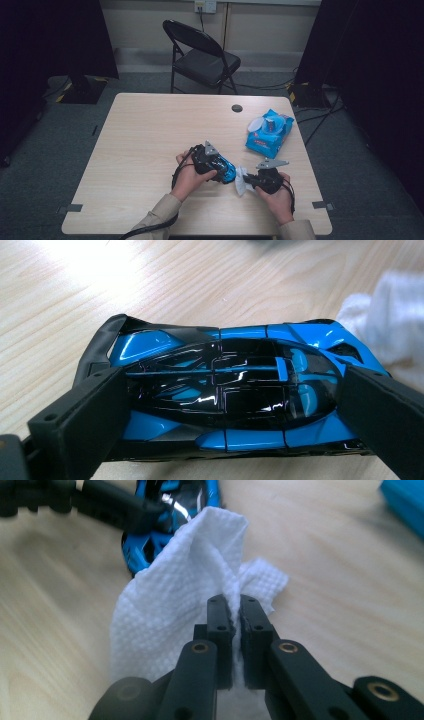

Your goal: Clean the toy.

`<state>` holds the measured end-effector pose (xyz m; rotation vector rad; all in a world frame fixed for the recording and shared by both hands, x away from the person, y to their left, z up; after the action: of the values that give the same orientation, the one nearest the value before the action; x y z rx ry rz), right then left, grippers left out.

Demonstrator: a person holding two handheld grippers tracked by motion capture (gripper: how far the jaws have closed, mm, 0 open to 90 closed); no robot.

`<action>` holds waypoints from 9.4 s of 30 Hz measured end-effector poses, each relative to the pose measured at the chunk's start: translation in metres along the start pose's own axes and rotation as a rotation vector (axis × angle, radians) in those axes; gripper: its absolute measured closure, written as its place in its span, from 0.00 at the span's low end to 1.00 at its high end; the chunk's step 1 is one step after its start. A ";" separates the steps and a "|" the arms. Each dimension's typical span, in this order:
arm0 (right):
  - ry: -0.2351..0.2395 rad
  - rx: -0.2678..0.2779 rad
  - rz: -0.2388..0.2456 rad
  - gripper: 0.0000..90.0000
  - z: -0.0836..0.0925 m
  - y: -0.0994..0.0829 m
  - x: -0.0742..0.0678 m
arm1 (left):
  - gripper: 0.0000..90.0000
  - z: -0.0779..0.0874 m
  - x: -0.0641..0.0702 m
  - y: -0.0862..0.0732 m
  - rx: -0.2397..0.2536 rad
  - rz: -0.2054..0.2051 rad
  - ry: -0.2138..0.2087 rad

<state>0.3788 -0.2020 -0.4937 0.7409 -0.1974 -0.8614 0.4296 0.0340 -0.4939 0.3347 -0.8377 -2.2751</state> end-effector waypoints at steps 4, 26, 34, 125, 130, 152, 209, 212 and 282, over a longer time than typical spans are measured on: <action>-0.006 0.035 -0.004 0.96 0.004 0.013 0.007 | 0.00 0.000 0.000 0.000 0.000 -0.004 0.002; -0.076 -0.029 0.059 0.96 -0.070 0.098 0.029 | 0.00 0.000 0.005 -0.001 0.012 0.000 -0.005; -0.033 -0.057 0.078 0.96 -0.100 0.109 0.025 | 0.00 0.000 0.006 -0.001 0.012 -0.001 -0.006; 0.141 -0.018 0.115 0.96 -0.024 0.011 0.027 | 0.00 -0.001 0.010 0.002 -0.003 -0.004 -0.011; 0.150 -0.024 0.094 0.96 -0.015 0.005 0.028 | 0.00 0.000 0.012 0.002 -0.009 -0.004 -0.015; 0.060 0.067 -0.025 0.96 -0.004 0.013 0.038 | 0.00 -0.001 0.014 0.002 -0.008 -0.009 -0.016; 0.095 -0.024 0.020 0.96 -0.096 0.088 0.018 | 0.00 0.000 0.013 0.001 -0.001 -0.012 -0.014; 0.100 -0.029 0.055 0.96 -0.091 0.084 0.019 | 0.00 0.000 0.013 0.001 -0.001 -0.012 -0.013; 0.143 0.078 0.020 0.96 0.006 0.019 0.040 | 0.00 -0.001 0.015 0.000 0.012 -0.007 -0.011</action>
<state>0.4139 -0.2272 -0.4823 0.8686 -0.1108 -0.7821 0.4189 0.0236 -0.4946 0.3317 -0.8578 -2.2808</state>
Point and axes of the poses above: each handheld gripper's, and its own axes: z roughly backward along the jaws, y roughly out of its top, x roughly to its right, the point moved 1 cm from there along -z, roughly forward along the jaws, and after that the axes turned 6 degrees about -x, right-handed, at the moved point
